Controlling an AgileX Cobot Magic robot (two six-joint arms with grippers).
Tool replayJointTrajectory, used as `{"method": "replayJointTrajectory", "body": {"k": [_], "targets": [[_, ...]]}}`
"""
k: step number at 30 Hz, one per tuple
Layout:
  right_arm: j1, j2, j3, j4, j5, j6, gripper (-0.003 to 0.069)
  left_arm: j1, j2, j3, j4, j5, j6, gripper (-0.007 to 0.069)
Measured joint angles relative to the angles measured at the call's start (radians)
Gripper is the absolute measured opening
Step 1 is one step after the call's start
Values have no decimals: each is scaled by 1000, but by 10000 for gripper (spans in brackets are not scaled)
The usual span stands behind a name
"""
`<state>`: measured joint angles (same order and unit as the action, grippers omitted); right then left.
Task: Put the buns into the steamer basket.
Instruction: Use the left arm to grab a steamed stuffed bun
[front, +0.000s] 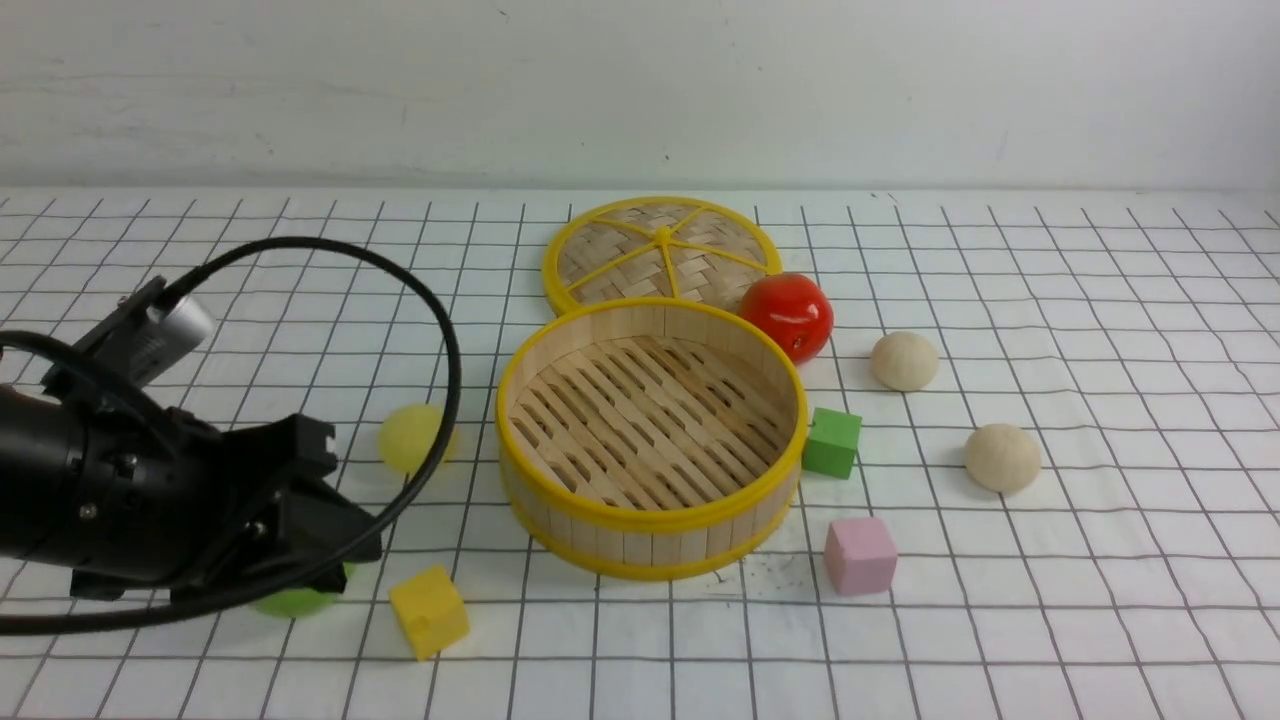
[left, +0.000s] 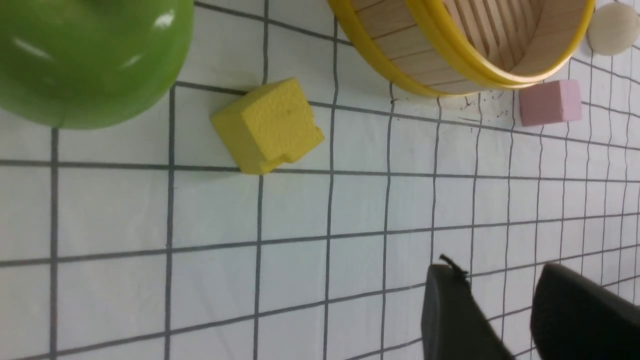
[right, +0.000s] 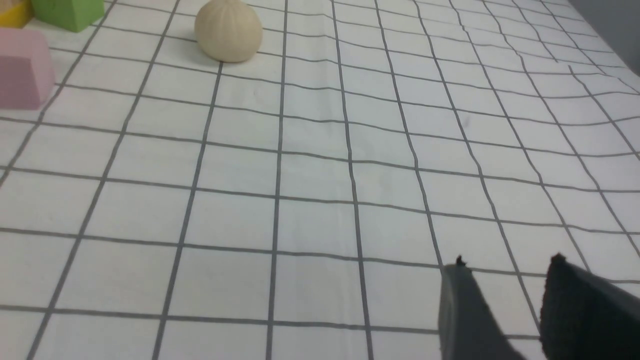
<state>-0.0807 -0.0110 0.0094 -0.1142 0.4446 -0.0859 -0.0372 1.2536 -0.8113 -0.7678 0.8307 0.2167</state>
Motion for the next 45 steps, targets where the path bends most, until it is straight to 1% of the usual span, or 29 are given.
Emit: {"method": "replayJointTrajectory", "body": {"k": [30,35,39,42,43,44,45], "targets": [[0,0,0,0,0,0,239,0,27,-10,-14,-2,-5,238],[0,0,0,0,0,0,239,0,27,-10,-50,-5,0,238],[0,0,0,0,0,0,239,0,27,-13,-54,-6,15,238],[0,0,0,0,0,0,239,-10,27,-37,-18,-6,17,238],[0,0,0,0,0,0,239,-26,31,-73,53,-6,3,238],[0,0,0,0,0,0,239,-32,34,-78,62,-6,-2,238],[0,0,0,0,0,0,239,-54,46,-120,140,-6,-41,238]]}}
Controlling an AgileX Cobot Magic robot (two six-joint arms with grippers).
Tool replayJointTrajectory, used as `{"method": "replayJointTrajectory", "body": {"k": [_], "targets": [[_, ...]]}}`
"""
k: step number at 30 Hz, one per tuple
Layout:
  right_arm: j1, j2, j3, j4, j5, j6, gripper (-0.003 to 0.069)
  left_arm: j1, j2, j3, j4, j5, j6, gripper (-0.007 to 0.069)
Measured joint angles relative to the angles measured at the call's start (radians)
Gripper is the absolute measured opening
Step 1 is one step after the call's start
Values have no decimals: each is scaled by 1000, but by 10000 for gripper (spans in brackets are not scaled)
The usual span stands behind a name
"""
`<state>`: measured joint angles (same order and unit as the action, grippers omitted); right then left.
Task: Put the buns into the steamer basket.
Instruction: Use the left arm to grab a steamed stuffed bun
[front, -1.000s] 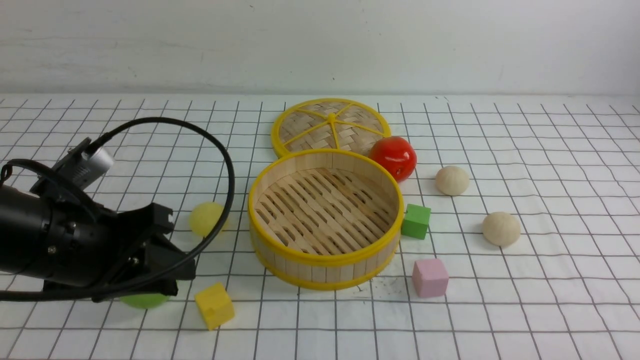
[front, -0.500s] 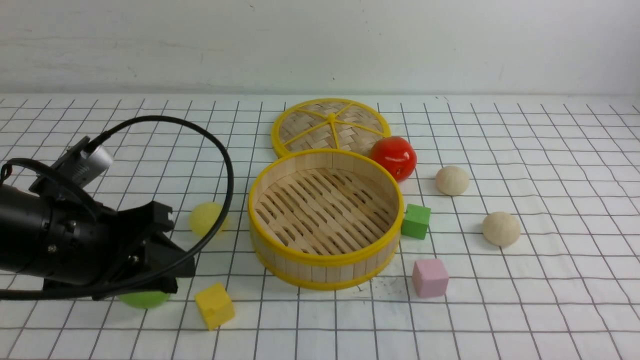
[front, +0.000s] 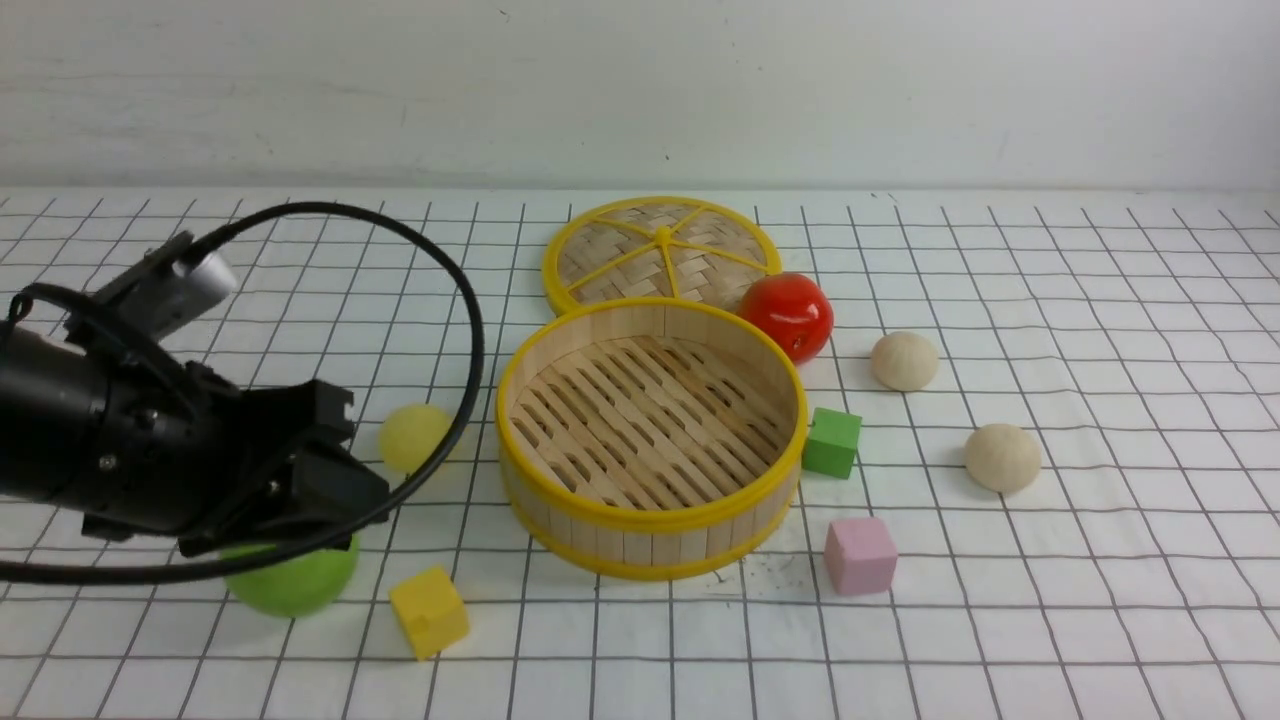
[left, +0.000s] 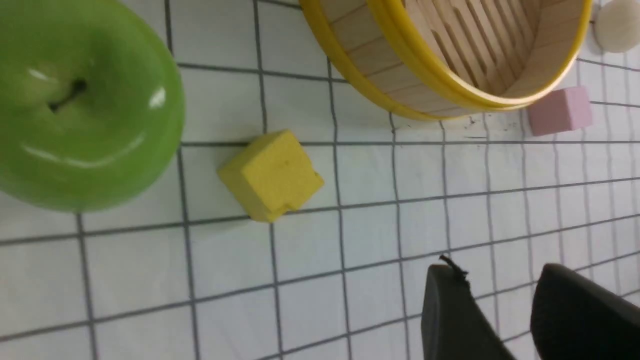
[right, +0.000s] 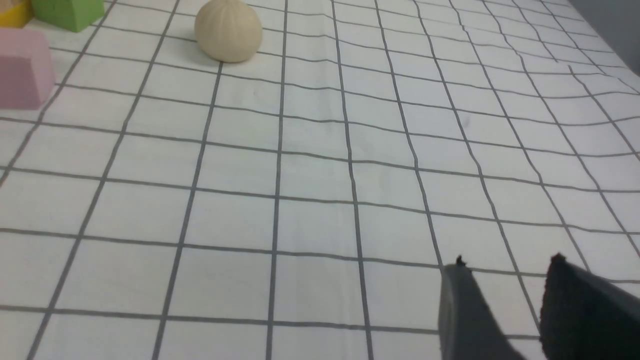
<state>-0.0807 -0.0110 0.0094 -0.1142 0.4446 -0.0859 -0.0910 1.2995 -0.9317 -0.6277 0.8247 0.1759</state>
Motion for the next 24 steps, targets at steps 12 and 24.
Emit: {"method": "replayJointTrajectory", "body": {"k": [12,24], "targets": [[0,0,0,0,0,0,239,-134,255,-248,505,4,-441,238],[0,0,0,0,0,0,239,-134,488,-489,575,24,-474,238]]}}
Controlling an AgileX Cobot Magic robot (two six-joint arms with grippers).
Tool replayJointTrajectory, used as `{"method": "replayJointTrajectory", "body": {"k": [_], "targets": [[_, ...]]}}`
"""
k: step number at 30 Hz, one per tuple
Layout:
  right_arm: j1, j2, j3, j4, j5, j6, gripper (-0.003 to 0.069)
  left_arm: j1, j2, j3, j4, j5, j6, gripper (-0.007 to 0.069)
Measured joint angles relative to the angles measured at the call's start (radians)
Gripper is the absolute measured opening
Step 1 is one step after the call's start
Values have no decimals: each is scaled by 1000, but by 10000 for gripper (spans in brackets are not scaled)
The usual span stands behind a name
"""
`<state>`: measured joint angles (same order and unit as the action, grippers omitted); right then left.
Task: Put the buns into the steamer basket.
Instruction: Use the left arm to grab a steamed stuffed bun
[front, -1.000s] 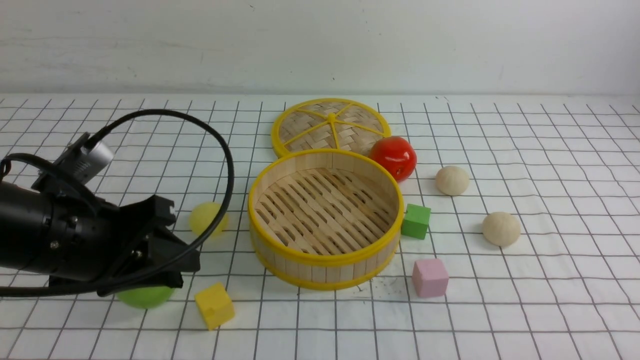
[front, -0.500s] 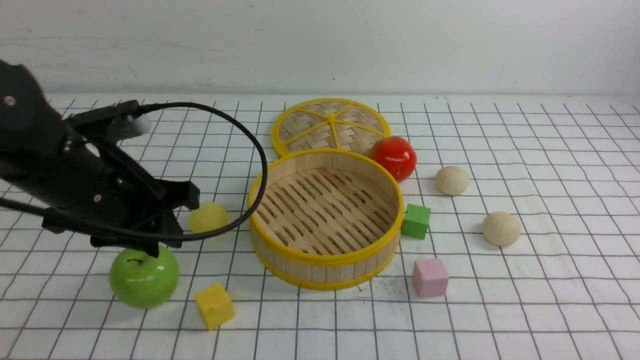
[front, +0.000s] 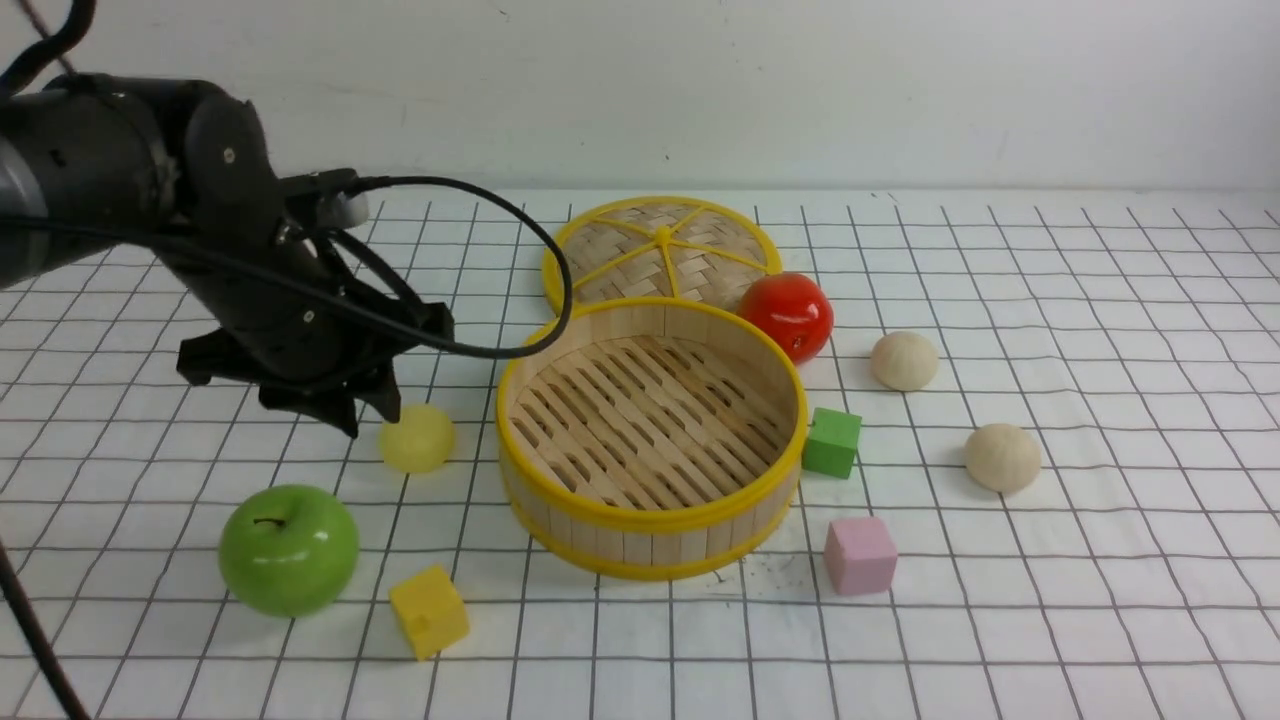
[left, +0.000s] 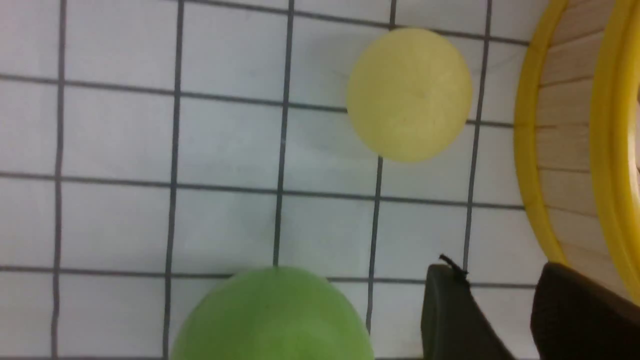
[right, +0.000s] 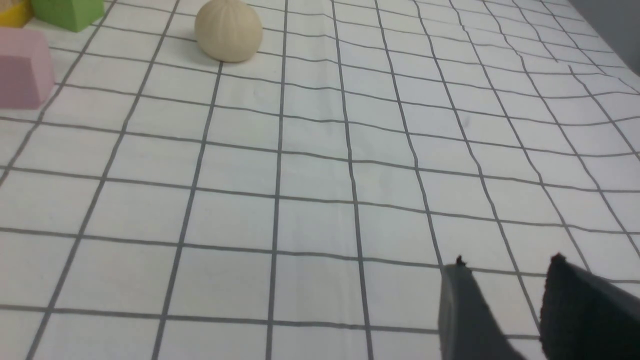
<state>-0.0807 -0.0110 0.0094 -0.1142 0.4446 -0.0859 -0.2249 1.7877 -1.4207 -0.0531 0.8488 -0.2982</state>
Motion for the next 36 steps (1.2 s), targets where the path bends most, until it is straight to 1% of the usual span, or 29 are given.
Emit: {"method": "replayJointTrajectory", "body": {"k": [2,9,14,17,19,23,33,36], "targets": [[0,0,0,0,0,0,239,0,45,-52,9,12,-1,238],[0,0,0,0,0,0,239,0,131,-96,30,-4,-3,238],[0,0,0,0,0,0,239,0,183,-96,85,-63,-3,238],[0,0,0,0,0,0,239,0,201,-96,88,-103,-3,238],[0,0,0,0,0,0,239,0,220,-96,88,-158,-3,238],[0,0,0,0,0,0,239,0,242,-101,87,-201,-3,238],[0,0,0,0,0,0,239,0,283,-107,87,-189,-3,237],[0,0,0,0,0,0,239,0,283,-107,89,-178,-3,202]]}}
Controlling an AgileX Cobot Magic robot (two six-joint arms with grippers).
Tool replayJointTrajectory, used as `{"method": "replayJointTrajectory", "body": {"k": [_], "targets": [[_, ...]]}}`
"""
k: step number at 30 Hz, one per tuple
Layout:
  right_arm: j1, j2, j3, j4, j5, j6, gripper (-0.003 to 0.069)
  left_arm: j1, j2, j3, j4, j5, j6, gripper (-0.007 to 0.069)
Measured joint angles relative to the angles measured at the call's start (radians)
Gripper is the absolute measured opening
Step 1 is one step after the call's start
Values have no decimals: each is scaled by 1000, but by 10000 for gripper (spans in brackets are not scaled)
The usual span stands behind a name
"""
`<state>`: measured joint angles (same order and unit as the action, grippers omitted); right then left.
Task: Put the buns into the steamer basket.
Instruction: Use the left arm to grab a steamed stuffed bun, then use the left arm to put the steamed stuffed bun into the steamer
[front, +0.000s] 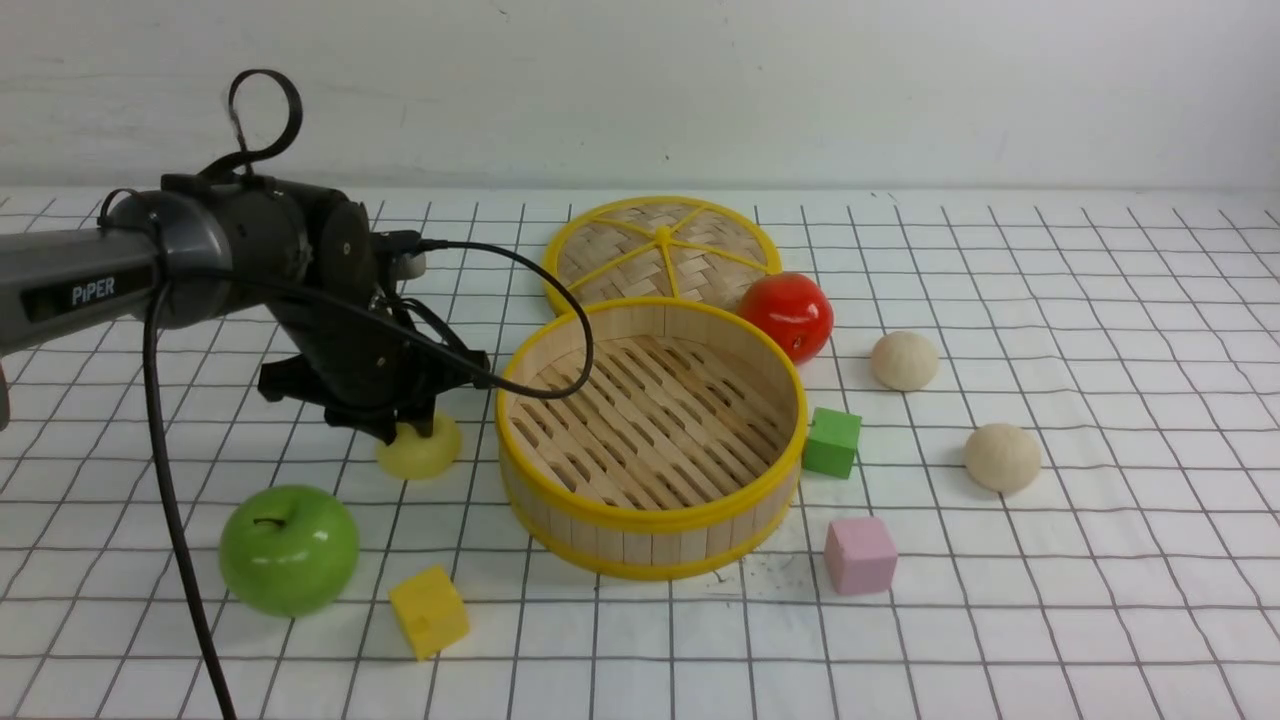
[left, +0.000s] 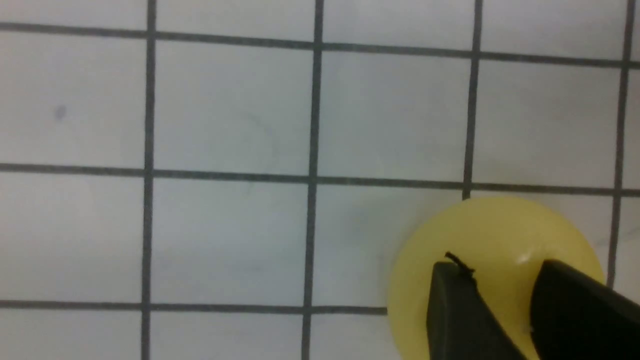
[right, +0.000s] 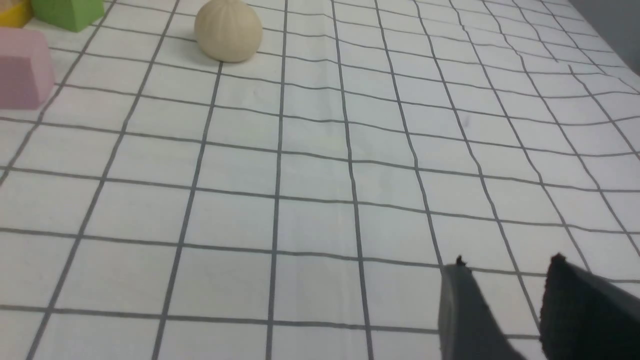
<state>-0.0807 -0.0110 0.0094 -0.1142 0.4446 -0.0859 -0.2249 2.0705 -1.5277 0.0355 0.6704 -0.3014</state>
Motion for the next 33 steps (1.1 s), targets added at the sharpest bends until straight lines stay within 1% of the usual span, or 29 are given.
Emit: {"method": "replayJointTrajectory", "body": {"k": [3,4,6,7,14,18,22,23,25,26,27,29,30,31,33], "targets": [[0,0,0,0,0,0,239,0,0,0,1,7,0,108],[0,0,0,0,0,0,239,0,0,0,1,7,0,91],[0,0,0,0,0,0,239,0,0,0,2,9,0,1],[0,0,0,0,0,0,239,0,0,0,2,10,0,-13],[0,0,0,0,0,0,239,0,-32,0,-14,33,1,-13],[0,0,0,0,0,0,239,0,-77,0,-43,61,30,-13],[0,0,0,0,0,0,239,-1,-134,0,-109,94,52,-13],[0,0,0,0,0,0,239,-6,-160,0,-160,109,80,-13],[0,0,0,0,0,0,239,-23,-184,0,-220,123,119,-13],[0,0,0,0,0,0,239,-28,-188,0,-228,127,136,-13],[0,0,0,0,0,0,239,-55,-203,0,-291,134,181,-13],[0,0,0,0,0,0,239,-96,-207,0,-344,137,224,-13],[0,0,0,0,0,0,239,-132,-207,0,-366,133,244,-13],[0,0,0,0,0,0,239,-157,-204,0,-372,129,252,-13],[0,0,0,0,0,0,239,-176,-200,0,-375,121,257,-13]]}}
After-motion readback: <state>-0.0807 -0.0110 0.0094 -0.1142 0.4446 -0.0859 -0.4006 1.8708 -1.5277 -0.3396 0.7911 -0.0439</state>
